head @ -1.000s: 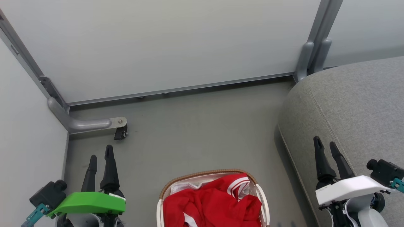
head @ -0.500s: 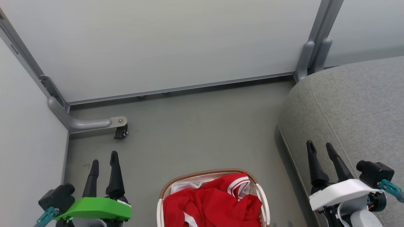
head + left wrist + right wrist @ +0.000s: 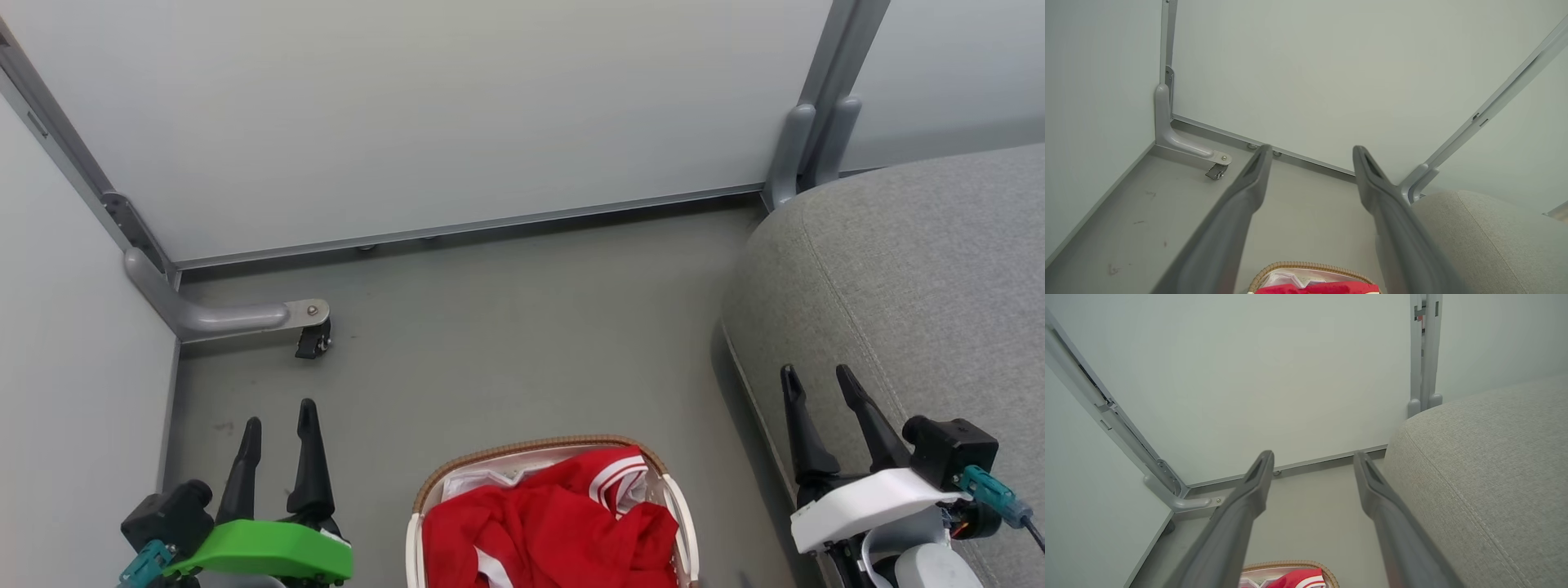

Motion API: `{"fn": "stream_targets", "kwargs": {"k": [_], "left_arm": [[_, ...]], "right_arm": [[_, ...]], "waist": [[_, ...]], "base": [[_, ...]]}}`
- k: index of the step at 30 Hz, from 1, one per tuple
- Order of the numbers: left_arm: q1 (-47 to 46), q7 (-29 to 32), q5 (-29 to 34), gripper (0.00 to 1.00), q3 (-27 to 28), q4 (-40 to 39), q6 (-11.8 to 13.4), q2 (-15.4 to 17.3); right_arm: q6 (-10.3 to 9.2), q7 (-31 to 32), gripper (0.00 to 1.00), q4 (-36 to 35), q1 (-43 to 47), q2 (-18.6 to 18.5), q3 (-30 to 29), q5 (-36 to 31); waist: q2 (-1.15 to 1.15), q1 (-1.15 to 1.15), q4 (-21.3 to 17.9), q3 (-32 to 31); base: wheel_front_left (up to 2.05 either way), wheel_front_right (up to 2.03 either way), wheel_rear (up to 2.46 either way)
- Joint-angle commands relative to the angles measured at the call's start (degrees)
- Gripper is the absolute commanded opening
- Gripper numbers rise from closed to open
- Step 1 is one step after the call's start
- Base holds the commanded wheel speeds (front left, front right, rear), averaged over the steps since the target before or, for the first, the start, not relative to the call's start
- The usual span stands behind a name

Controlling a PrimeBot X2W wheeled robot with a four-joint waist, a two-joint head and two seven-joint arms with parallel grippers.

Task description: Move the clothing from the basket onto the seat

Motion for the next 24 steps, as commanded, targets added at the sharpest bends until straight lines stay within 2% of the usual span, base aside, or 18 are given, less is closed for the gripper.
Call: {"fn": "stream_targets", "kwargs": {"k": [1,24], "left_arm": [[0.5,-0.4,1.1,1.00,0.0,-0.3,0.3,0.4],[2.3,-3.0,9.2,1.00,-1.0,1.6,0.9,0.5]], "right_arm": [[0.01,-0.6,1.00,-0.6,0.7,-0.3,0.2,-1.4],[0.02,-3.1,1.00,-0.7,1.9,-0.4,0.7,-11.1]], "waist": [[0.00,0.00,0.0,0.0],[0.00,0.00,0.2,-0.5]], "base": [[0.00,0.00,0.00],[0.00,0.00,0.00]]}}
